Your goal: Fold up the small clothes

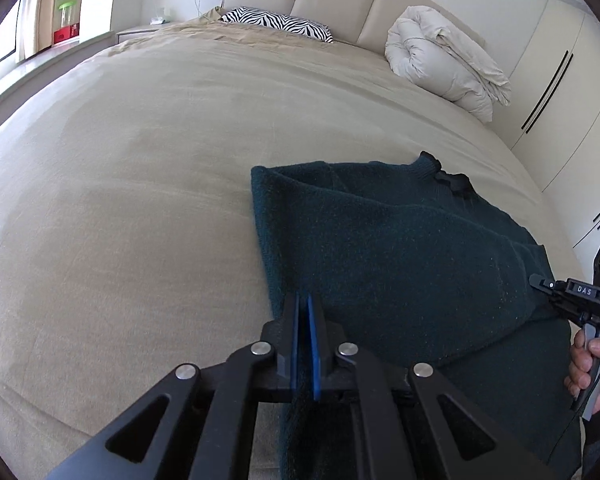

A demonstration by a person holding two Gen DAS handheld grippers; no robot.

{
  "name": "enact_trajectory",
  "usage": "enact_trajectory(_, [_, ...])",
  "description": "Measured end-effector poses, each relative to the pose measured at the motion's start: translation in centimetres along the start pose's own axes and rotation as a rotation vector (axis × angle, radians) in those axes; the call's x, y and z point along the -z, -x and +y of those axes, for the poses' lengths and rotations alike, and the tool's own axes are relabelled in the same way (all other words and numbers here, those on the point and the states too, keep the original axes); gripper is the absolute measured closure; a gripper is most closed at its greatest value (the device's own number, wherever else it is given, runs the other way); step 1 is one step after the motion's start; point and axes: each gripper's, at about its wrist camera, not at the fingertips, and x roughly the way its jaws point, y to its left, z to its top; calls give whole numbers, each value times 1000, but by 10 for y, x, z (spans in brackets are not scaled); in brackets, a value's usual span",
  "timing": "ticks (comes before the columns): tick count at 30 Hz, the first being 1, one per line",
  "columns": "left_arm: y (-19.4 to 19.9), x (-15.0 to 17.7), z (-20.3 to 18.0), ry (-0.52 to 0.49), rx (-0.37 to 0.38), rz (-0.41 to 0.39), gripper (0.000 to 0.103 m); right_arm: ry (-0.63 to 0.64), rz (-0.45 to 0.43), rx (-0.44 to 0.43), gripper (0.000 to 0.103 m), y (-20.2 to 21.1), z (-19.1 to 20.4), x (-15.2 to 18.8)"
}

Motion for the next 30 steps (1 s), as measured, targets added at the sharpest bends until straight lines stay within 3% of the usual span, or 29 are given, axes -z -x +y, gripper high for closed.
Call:
enact_trajectory(3, [10, 10, -1, -29, -29, -2, 82, -2, 3, 24, 91, 4, 3, 1])
enact_trajectory(7, [27, 29, -1, -55, -50, -1, 75, -41, -10, 33, 87, 18, -3, 4])
enact_trajectory(9, [44, 39, 2, -40, -52, -13, 75, -84, -35, 25, 86, 32, -11, 6])
enact_trajectory(14, [85, 69, -4, -30, -36, -45, 55, -236, -132, -26, 86, 67, -38, 18])
enact_trajectory(18, [113, 99, -11, -34, -11, -45, 38, -343, -174, -95, 86, 95, -61, 47])
enact_trajectory(21, [128, 121, -15, -45, -10, -42, 29, -369, -189, -98, 85, 120, -77, 79])
enact_trajectory(22, [132, 128, -14, -43, -7, -35, 27, -366, -189, -96, 83, 129, -81, 90])
enact_trajectory(23, [135, 136, -14, -39, 0, -25, 26, -365, -184, -85, 75, 136, -86, 101])
enact_trajectory(24, [137, 143, -12, -35, 4, -13, 26, -363, -181, -75, 58, 144, -91, 111])
enact_trajectory(26, [139, 156, -9, -21, 1, 14, 26, -364, -206, -77, 35, 160, -99, 129])
enact_trajectory(30, [145, 182, -5, 14, 25, 52, 26, -326, -198, -111, 35, 178, -104, 146])
